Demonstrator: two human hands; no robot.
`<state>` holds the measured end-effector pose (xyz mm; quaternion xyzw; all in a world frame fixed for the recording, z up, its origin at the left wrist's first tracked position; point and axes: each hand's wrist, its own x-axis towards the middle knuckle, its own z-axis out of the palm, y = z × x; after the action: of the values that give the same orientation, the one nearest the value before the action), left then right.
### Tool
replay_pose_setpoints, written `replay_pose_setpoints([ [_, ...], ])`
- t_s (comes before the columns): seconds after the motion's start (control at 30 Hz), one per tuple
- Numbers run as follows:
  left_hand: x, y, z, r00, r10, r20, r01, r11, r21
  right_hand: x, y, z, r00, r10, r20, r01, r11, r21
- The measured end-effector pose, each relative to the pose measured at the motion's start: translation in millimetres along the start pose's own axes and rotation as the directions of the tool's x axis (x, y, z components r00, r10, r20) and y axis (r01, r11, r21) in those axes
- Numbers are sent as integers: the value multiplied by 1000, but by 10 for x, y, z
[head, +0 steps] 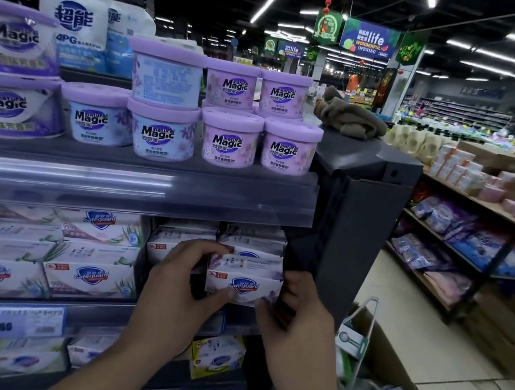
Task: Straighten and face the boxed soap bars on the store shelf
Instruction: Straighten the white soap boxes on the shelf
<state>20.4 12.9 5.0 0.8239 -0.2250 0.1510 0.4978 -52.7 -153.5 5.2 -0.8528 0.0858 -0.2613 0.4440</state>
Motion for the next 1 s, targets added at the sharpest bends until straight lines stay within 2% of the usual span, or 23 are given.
replay_pose_setpoints([
  [0.33, 41, 29, -33, 999, 10, 53, -11, 1000, 19, -43, -60, 35, 1000, 10, 10, -11, 1000, 9],
  [0.5, 38, 5, -53, 998, 21, 52, -23, 999, 40, -8, -91, -13, 998, -62, 24, 64, 994, -93],
  [0.7, 55, 4, -89, 1000, 4, 16, -4, 1000, -4, 25, -106, -54, 999, -34, 33, 38, 990, -135],
  [0.9, 73, 42, -119, 999, -20, 24, 21, 999, -27, 26, -106, -63, 1000, 9, 25, -8, 999, -50],
  [1.0, 68, 119, -165, 999, -39, -3, 38, 994, -102, 9, -105, -102, 1000, 6, -15, -6, 999, 31],
])
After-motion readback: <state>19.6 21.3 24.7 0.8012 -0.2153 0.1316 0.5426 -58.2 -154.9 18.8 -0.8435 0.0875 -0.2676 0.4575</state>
